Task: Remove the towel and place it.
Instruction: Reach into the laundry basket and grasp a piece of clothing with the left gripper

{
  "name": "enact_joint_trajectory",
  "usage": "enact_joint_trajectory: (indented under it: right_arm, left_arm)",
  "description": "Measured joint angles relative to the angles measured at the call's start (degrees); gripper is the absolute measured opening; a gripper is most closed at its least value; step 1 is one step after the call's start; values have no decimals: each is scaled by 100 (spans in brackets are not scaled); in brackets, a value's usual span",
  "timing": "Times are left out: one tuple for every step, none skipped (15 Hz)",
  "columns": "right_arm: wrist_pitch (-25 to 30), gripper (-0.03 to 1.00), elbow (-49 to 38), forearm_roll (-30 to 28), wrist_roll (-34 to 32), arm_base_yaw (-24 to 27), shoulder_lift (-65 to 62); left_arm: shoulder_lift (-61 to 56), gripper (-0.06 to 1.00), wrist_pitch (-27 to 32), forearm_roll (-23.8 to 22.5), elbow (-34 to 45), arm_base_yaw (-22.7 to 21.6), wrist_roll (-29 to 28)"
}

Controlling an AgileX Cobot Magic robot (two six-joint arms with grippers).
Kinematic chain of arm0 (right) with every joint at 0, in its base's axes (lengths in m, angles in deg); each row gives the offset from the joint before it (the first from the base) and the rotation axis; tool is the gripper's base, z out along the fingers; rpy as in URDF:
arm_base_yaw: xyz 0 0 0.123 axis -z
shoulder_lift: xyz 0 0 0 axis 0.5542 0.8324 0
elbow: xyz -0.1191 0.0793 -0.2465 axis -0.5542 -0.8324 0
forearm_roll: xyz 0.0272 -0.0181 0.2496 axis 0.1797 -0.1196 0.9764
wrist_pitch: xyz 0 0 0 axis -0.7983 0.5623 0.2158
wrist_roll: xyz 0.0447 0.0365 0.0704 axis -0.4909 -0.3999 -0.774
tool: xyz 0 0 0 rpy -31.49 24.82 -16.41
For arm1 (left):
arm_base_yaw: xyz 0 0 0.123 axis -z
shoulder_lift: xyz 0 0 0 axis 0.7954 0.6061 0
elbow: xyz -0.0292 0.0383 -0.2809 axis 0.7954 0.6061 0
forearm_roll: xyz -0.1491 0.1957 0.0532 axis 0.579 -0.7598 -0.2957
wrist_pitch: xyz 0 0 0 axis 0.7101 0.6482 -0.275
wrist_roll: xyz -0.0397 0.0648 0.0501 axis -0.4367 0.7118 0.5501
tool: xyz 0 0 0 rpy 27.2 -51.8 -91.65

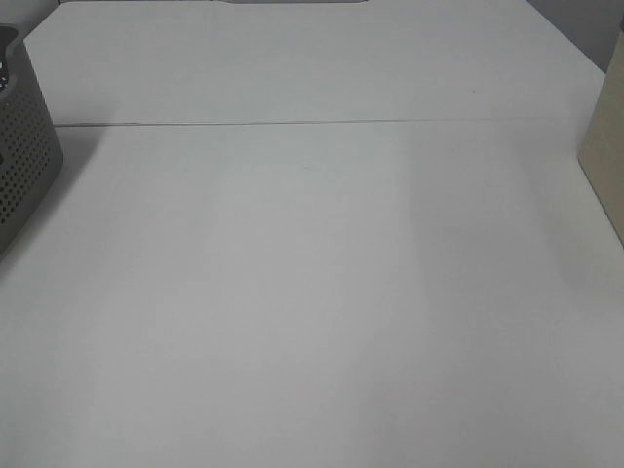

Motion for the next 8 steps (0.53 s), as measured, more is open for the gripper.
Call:
enact_joint_trajectory:
  right_arm:
    - [0,56,0,0,0,0,0]
    - [0,56,0,0,0,0,0]
    - [0,56,0,0,0,0,0]
    - [0,56,0,0,0,0,0]
    - [0,56,0,0,0,0,0]
    - [0,56,0,0,0,0,0]
    - [0,56,0,0,0,0,0]
    - [0,56,0,0,0,0,0]
  left_arm:
    - [0,99,0,0,0,0,0]
    - [0,99,0,0,0,0,0]
    - [0,99,0,0,0,0,0]
    - [0,99,0,0,0,0,0]
    - [0,99,0,0,0,0,0]
    - [0,99,0,0,0,0,0]
    - [0,99,0,0,0,0,0]
    - [0,99,0,0,0,0,0]
